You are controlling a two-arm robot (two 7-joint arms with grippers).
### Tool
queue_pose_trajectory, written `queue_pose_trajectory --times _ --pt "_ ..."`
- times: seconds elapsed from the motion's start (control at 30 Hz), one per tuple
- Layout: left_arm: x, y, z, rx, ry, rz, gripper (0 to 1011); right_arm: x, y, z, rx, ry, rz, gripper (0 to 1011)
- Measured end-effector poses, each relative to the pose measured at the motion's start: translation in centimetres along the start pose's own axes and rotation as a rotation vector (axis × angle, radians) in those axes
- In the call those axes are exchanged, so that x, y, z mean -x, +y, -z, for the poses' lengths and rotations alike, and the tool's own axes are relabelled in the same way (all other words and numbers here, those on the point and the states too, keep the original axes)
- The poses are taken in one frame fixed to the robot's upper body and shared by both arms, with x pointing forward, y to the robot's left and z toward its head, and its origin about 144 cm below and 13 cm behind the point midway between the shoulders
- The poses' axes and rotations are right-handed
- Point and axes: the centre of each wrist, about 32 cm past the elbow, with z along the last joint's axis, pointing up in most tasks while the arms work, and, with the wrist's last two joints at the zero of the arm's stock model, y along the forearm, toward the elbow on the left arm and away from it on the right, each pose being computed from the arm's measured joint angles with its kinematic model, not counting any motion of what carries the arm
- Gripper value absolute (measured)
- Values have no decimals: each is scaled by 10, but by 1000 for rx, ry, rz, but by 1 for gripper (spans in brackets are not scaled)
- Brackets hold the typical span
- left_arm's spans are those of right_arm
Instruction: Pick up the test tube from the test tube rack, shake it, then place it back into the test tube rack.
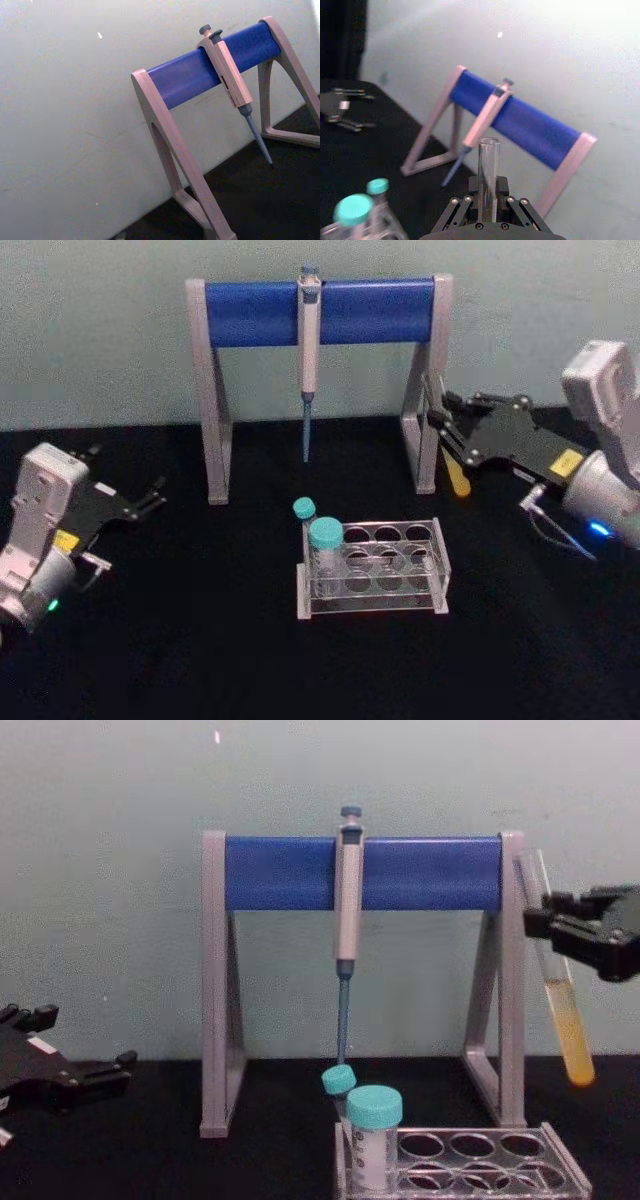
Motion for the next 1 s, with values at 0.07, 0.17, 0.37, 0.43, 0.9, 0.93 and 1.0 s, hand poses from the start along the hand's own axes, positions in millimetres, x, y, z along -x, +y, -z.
queue_pose_trajectory --times 0.07,0.17,0.37,0.43,0.9,0.93,1.0 --pt "0 0 0 0 0 0 1002 3 4 0 -6 -16 29 220" --pt "0 0 0 0 0 0 1001 9 12 3 -31 -21 81 221" --pt "0 0 0 0 0 0 1001 15 25 8 -90 38 135 220" --pt "0 0 0 0 0 0 1002 15 29 11 -119 108 133 220" --pt "0 0 0 0 0 0 1001 -3 25 25 -223 512 -85 220" --pt "0 0 0 0 0 0 1001 -6 22 26 -221 527 -109 220" --pt "0 0 0 0 0 0 1002 -10 17 27 -213 536 -142 221"
